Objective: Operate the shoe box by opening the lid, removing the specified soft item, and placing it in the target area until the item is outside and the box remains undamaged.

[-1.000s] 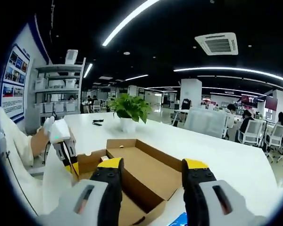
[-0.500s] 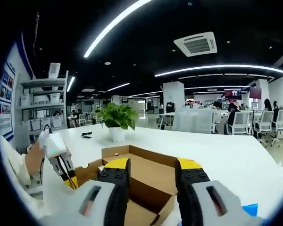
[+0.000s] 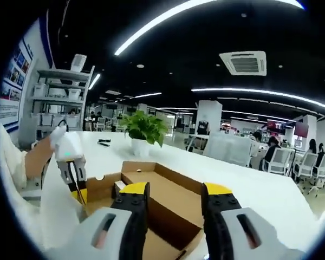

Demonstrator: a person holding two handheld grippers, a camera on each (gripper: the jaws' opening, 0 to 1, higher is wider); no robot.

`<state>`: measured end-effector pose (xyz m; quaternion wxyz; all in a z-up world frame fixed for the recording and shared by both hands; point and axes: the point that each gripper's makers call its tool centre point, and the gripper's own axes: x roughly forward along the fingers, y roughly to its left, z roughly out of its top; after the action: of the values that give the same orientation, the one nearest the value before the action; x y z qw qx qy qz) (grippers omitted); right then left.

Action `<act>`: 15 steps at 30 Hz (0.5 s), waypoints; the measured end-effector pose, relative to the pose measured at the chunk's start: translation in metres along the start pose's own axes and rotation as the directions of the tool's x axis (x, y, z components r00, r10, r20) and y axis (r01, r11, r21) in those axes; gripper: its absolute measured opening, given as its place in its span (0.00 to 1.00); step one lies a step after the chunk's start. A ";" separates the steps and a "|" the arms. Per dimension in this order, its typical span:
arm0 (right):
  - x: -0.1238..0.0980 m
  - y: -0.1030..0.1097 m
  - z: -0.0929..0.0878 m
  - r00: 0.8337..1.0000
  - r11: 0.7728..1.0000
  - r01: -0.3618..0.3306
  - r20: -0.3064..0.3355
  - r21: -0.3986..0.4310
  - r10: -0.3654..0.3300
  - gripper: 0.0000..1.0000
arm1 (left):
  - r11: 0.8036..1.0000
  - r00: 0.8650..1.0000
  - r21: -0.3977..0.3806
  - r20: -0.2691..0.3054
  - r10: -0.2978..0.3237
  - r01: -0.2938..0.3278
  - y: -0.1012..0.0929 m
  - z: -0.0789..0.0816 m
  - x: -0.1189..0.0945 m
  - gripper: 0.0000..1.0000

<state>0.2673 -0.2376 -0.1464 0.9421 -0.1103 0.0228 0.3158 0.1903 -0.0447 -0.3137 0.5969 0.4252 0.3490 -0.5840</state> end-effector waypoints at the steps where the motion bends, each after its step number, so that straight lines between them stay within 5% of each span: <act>1: 0.002 0.005 -0.004 0.999 1.000 -0.025 -0.025 -0.006 0.025 0.38 | 1.000 1.000 -0.003 0.000 -0.001 0.001 0.000 0.000 0.000 0.01; 4: 0.013 0.024 -0.006 0.994 0.993 -0.108 -0.013 -0.045 0.107 0.37 | 1.000 1.000 -0.007 0.000 -0.002 0.002 0.000 0.001 0.000 0.01; 9: 0.036 0.044 -0.028 0.978 0.968 -0.183 -0.129 -0.174 0.162 0.33 | 1.000 1.000 0.005 0.000 0.016 -0.016 -0.001 0.001 0.000 0.02; 15: 0.057 0.064 -0.035 0.961 0.951 -0.259 -0.144 -0.169 0.236 0.32 | 1.000 1.000 0.003 0.003 0.010 -0.010 0.000 0.001 0.000 0.02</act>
<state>0.2748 -0.1619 -0.1989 0.8775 -0.2130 0.0644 0.4249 0.1899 -0.0458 -0.3128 0.5997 0.4271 0.3450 -0.5821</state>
